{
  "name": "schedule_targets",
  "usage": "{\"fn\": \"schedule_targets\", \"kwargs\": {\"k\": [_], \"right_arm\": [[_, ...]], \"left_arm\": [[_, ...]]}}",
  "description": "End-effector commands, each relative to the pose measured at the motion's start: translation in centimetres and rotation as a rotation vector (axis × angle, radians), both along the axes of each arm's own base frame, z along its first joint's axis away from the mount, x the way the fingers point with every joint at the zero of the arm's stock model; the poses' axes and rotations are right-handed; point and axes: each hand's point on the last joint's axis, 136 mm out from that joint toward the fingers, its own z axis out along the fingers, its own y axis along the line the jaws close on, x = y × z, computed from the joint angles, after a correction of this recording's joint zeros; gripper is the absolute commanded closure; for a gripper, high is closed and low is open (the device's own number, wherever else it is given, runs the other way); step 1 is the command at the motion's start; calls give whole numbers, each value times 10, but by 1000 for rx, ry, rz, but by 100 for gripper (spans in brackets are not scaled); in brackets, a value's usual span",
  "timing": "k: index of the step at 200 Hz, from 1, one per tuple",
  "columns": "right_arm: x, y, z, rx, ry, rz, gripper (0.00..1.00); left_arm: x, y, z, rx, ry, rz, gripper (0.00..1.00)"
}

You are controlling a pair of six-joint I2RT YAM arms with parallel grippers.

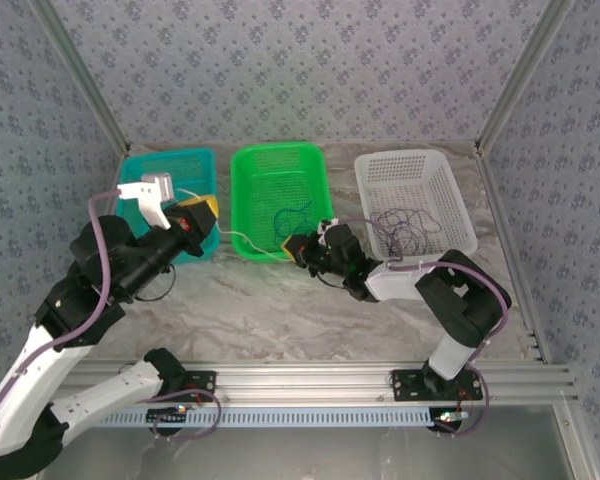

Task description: Untangle the cables

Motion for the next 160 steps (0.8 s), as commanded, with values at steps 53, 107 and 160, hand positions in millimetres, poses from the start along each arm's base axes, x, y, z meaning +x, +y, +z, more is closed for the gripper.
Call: {"fn": "schedule_targets", "kwargs": {"k": [53,107,160], "right_arm": [[5,-19,9,-62,5,-44,100],[7,-29,17,-66,-10,-61,100],[9,-24,30,-86,-48,-24,83]], "left_arm": [[-18,47,44,35,-143,121,100],[-22,56,50,43,-162,145,100],[-21,53,51,42,-164,139,100]]}}
